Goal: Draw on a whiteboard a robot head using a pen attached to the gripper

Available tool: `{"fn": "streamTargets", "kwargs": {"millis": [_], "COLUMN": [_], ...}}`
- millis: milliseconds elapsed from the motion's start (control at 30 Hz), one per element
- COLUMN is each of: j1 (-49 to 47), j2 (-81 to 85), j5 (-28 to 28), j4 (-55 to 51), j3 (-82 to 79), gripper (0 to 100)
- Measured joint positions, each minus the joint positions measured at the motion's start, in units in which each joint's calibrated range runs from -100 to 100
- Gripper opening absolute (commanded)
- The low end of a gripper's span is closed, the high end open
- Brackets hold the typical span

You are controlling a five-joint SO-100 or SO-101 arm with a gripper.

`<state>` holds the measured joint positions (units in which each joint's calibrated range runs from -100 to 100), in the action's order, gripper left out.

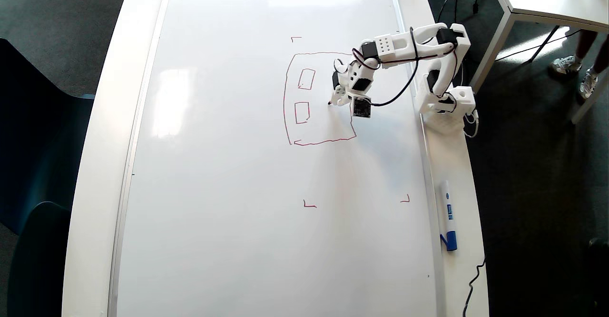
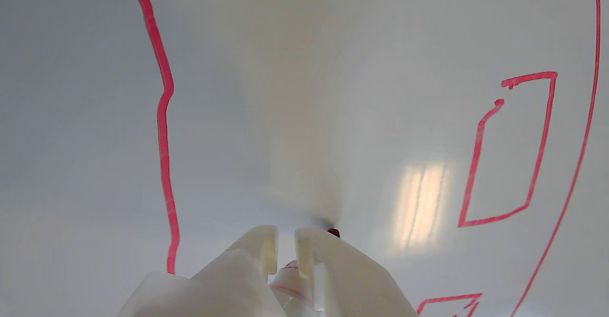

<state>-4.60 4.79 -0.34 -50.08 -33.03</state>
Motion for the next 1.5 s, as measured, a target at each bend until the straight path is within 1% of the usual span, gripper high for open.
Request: {"fn": "streamTargets", "kwargs": {"millis": [167, 300, 533, 700, 967, 1500], "j1": [0.0, 0.1, 0.1, 0.1, 0.4, 5.4], "j2": [0.0, 0.8, 1.0, 0.4, -3.6, -3.6], "j5": [0.0, 0.0, 0.0, 0.0, 0.0, -2.1], "j4": [0.7, 4.6, 5.5, 8.3, 8.4, 8.6], "j3": [-0.8, -4.3, -4.5, -4.5, 0.2, 0.2], "gripper": [1, 1, 1, 1, 1, 1]}}
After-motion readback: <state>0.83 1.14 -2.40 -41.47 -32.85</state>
